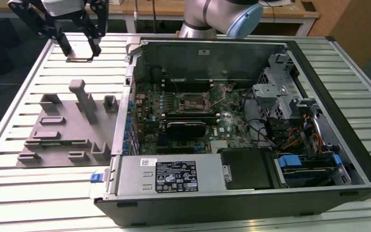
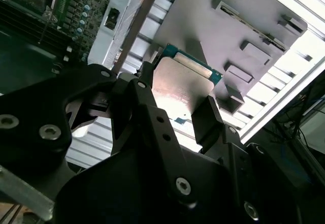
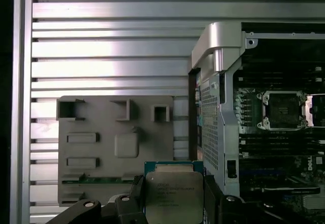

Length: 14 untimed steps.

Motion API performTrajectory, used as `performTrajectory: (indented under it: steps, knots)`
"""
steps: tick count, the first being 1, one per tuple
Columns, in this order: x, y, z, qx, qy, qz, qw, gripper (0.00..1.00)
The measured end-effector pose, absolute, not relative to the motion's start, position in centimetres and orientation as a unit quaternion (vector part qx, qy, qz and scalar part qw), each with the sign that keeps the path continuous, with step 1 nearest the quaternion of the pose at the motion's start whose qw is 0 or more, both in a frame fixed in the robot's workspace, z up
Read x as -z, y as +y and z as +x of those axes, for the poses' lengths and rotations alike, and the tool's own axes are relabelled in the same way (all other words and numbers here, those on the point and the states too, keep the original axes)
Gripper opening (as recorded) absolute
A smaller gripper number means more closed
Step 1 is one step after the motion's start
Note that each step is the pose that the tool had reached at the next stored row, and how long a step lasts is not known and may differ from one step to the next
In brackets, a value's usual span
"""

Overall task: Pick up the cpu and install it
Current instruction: 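Pick up the cpu and move it towards the insertion slot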

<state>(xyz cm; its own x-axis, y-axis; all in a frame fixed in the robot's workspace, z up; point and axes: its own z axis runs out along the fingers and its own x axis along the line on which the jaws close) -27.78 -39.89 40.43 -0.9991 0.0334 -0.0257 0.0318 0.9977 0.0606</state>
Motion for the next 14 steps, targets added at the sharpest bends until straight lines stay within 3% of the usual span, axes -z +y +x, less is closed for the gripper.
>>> performTrajectory:
  steps: [14]
  knots:
    - [-40.4, -39.9, -22.1, -0.03, 0.999, 0.016, 0.013, 0.55]
